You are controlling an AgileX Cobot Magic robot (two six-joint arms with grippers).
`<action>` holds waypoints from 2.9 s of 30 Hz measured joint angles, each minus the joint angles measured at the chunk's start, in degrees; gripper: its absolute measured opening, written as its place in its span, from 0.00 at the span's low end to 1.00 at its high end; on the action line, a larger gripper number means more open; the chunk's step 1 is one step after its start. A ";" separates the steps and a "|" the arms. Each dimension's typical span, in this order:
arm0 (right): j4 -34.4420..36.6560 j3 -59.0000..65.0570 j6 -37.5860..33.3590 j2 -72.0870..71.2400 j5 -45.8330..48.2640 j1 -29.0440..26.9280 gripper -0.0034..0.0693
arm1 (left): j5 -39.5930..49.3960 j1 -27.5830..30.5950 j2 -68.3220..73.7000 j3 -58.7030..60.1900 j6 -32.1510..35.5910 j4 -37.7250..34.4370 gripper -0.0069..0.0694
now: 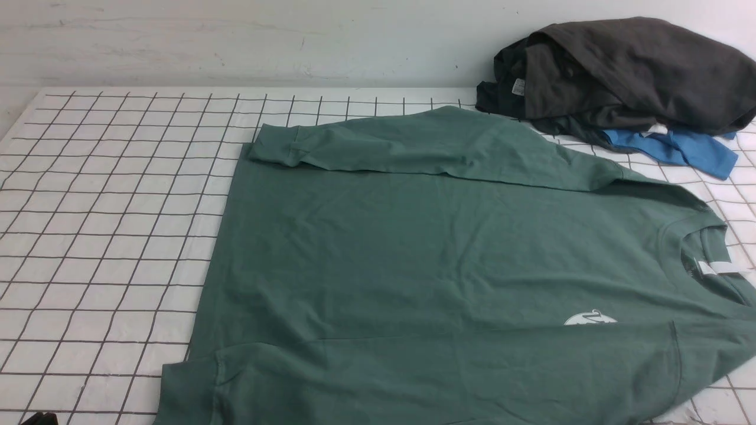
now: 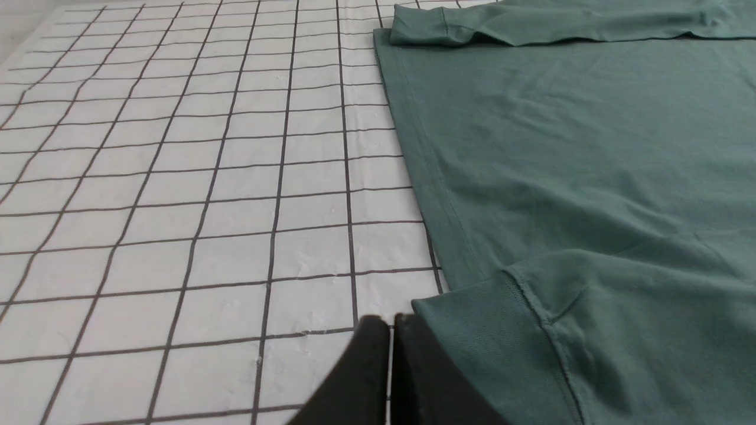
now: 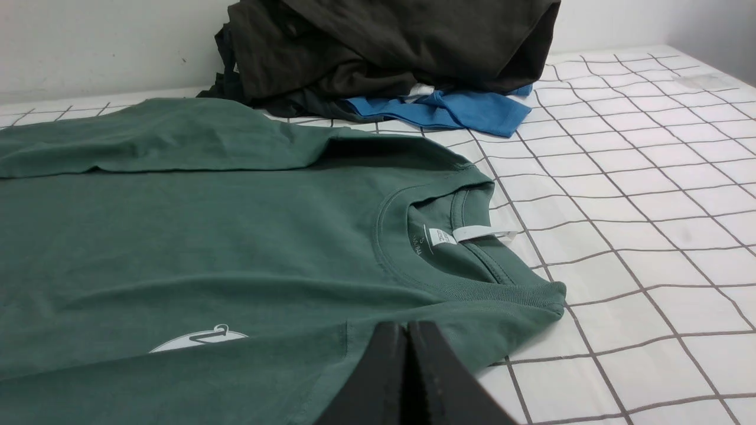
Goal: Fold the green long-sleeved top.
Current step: Use the left arm to clamp the cuff closest to it
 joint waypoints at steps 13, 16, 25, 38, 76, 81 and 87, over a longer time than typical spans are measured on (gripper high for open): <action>0.00 0.00 0.00 0.00 0.00 0.00 0.03 | 0.00 0.00 0.00 0.00 0.00 0.00 0.08; 0.00 0.00 0.00 0.00 0.00 0.00 0.03 | 0.00 0.00 0.00 0.00 0.00 0.00 0.08; 0.00 0.00 0.00 0.00 0.00 0.00 0.03 | -0.46 0.00 0.00 0.00 0.00 -0.06 0.08; -0.24 0.00 0.00 0.00 -0.06 0.00 0.03 | -6.14 0.00 0.00 0.05 0.00 -0.11 0.08; -3.09 -39.14 -0.86 50.69 25.70 5.45 0.03 | 25.61 -0.14 67.01 -45.85 5.68 -6.37 0.13; 6.09 -40.58 -14.26 58.35 29.01 11.68 0.03 | 26.33 -0.14 76.14 -45.92 7.30 -7.24 0.30; 11.01 -40.69 -20.71 63.09 20.91 17.09 0.03 | 22.63 -0.15 84.52 -45.98 3.26 -3.45 0.52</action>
